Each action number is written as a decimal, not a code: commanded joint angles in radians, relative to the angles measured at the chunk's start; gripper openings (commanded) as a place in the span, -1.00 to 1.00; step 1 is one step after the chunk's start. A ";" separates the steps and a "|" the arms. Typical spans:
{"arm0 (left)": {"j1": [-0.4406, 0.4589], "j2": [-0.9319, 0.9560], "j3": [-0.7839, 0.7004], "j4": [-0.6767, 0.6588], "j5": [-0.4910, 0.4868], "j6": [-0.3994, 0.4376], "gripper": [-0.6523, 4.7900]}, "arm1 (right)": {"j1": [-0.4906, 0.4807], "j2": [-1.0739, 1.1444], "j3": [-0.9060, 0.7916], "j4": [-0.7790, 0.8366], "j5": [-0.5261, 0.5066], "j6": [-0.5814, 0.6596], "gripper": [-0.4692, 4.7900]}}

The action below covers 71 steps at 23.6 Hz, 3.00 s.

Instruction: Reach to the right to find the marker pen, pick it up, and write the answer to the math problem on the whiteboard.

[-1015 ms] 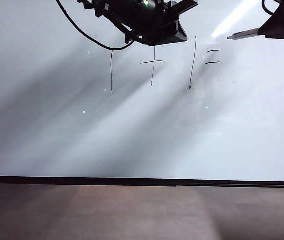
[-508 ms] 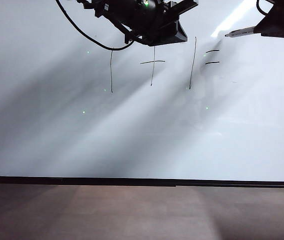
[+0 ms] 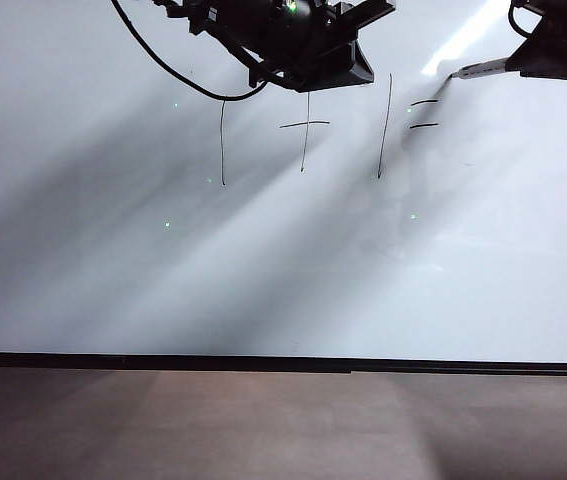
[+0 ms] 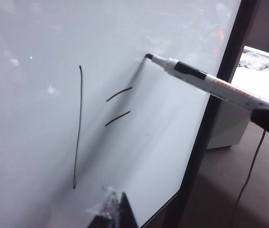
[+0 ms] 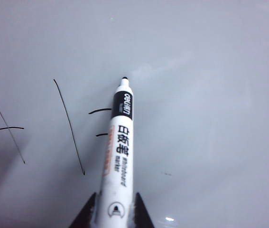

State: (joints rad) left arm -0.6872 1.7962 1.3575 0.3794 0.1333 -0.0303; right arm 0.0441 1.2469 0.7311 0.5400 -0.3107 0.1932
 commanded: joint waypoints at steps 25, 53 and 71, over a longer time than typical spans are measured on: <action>-0.003 -0.005 0.000 0.010 0.001 0.004 -0.78 | -0.173 -0.018 0.008 -0.031 -0.032 -0.010 -0.86; -0.003 -0.005 0.000 0.010 0.001 0.004 -0.78 | -0.034 -0.036 -0.069 -0.066 -0.041 -0.079 -0.86; -0.003 -0.005 0.000 0.010 0.001 0.004 -0.78 | -0.021 0.032 -0.028 -0.010 -0.021 -0.070 -0.86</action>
State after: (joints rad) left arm -0.6876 1.7962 1.3563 0.3779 0.1337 -0.0303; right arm 0.0227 1.2766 0.6949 0.5098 -0.3363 0.1188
